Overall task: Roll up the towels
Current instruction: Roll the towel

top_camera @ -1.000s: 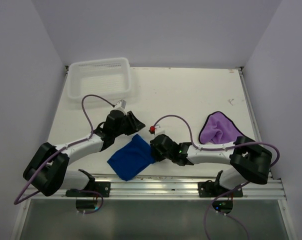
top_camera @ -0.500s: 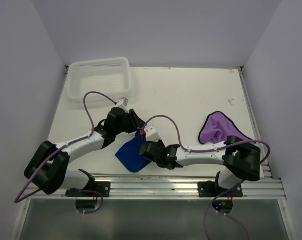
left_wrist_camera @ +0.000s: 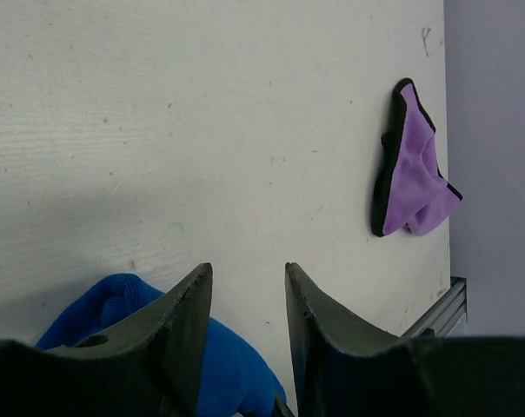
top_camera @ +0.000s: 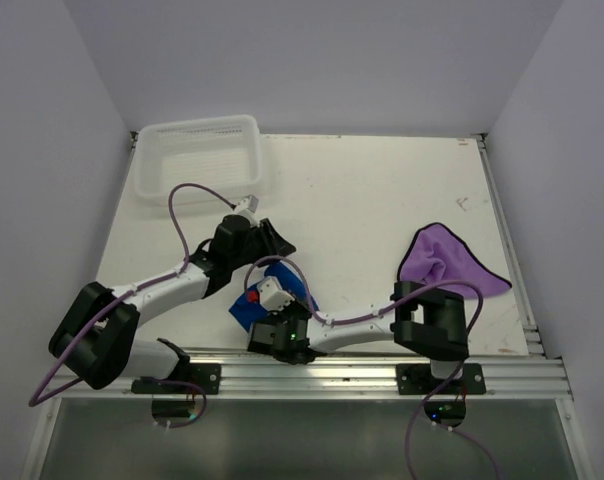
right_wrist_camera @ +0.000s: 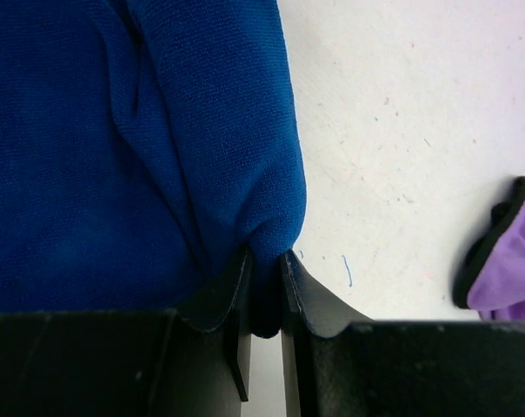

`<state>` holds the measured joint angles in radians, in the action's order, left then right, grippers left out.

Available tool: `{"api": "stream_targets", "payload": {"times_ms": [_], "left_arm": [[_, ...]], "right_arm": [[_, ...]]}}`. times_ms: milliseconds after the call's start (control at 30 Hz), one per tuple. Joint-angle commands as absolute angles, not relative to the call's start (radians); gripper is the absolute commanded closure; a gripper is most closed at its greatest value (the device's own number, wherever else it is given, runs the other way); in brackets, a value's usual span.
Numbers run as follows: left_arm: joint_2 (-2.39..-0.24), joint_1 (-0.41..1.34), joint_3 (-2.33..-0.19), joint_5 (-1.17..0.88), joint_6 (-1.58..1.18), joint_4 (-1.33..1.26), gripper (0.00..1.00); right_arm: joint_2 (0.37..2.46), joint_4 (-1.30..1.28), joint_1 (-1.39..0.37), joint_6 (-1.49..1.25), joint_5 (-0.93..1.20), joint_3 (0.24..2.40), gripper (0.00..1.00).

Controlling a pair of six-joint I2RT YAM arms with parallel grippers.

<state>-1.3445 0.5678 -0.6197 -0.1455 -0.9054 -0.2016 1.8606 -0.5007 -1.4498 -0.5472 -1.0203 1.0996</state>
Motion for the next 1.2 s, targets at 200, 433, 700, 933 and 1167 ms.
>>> {"api": "stream_targets", "payload": {"times_ms": [200, 433, 700, 933, 1167], "left_arm": [[-1.293, 0.601, -0.577, -0.182, -0.937, -0.27, 0.57], [-1.278, 0.623, -0.467, -0.207, -0.969, -0.348, 0.57], [-1.278, 0.655, -0.413, -0.192, -0.983, -0.373, 0.57], [-1.298, 0.658, -0.356, -0.12, -0.977, -0.362, 0.58], [-1.333, 0.66, -0.339, -0.072, -0.945, -0.342, 0.58]], "right_arm": [[1.999, -0.853, -1.496, -0.765, -1.161, 1.293, 1.0], [2.066, -0.925, -1.506, -0.796, -1.163, 1.371, 1.0], [2.108, -0.982, -1.525, -0.808, -1.186, 1.414, 1.0], [2.056, -0.901, -1.531, -0.781, -1.137, 1.378, 0.94], [1.962, -0.813, -1.531, -0.753, -1.108, 1.316, 0.67]]}}
